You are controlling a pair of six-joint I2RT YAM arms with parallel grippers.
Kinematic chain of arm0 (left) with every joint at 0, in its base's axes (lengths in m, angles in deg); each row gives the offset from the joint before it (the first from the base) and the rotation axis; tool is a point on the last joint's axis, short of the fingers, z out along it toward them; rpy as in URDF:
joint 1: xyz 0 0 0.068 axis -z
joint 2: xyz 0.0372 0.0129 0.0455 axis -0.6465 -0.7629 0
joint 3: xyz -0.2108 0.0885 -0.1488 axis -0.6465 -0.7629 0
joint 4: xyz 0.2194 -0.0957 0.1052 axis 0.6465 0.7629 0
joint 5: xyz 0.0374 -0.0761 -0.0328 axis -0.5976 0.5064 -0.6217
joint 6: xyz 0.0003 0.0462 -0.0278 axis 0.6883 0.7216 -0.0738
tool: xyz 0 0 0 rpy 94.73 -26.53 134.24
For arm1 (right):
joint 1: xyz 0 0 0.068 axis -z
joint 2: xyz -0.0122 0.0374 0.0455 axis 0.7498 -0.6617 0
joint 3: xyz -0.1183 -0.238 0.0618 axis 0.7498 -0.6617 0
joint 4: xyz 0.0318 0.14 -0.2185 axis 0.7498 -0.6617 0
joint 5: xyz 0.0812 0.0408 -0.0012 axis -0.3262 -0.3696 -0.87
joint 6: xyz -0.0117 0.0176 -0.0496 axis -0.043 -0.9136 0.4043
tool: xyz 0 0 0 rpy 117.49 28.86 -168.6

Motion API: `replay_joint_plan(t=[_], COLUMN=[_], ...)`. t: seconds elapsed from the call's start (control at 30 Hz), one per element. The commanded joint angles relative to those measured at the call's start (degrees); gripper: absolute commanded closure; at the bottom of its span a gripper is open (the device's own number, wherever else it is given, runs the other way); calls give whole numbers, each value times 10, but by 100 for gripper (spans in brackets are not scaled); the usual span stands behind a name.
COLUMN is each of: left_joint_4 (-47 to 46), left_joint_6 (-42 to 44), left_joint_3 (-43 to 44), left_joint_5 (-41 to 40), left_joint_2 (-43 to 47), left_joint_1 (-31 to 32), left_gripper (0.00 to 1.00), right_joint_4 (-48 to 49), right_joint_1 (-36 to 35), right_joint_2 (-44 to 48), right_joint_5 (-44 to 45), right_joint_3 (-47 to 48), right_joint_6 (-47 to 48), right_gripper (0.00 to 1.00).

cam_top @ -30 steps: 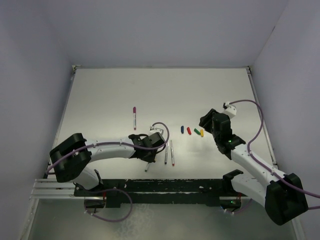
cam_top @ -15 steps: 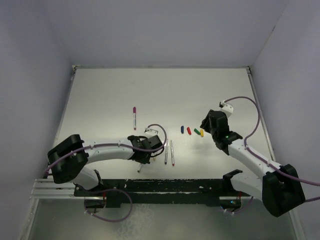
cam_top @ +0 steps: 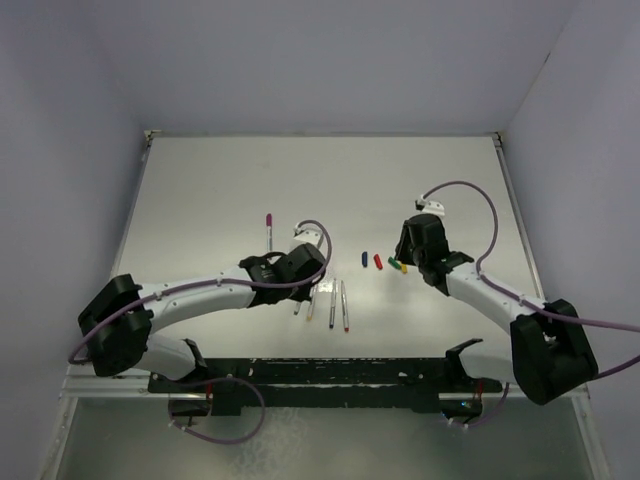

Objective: Insert the pens into the pen caps

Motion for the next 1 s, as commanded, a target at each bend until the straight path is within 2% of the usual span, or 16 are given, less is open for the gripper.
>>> replay_joint_plan(t=[0.0, 0.23, 0.47, 0.97], left_joint_4=[-107, -156, -209, -216], left_joint_6=[44, 69, 85, 86], left_joint_3=[-26, -53, -65, -74], left_joint_5=[79, 93, 137, 145], left_joint_2=[52, 98, 104, 93], left_joint_1=[-49, -80, -85, -89], left_gripper=[100, 100, 100, 100], right_joint_4=[-1, -10, -3, 7], right_joint_1=[0, 0, 1, 0], right_joint_2=[-9, -32, -52, -97], right_joint_5=[-36, -57, -58, -63], right_joint_3=[30, 38, 38, 45], right_joint_6=[29, 36, 34, 32], right_gripper=[69, 69, 71, 72])
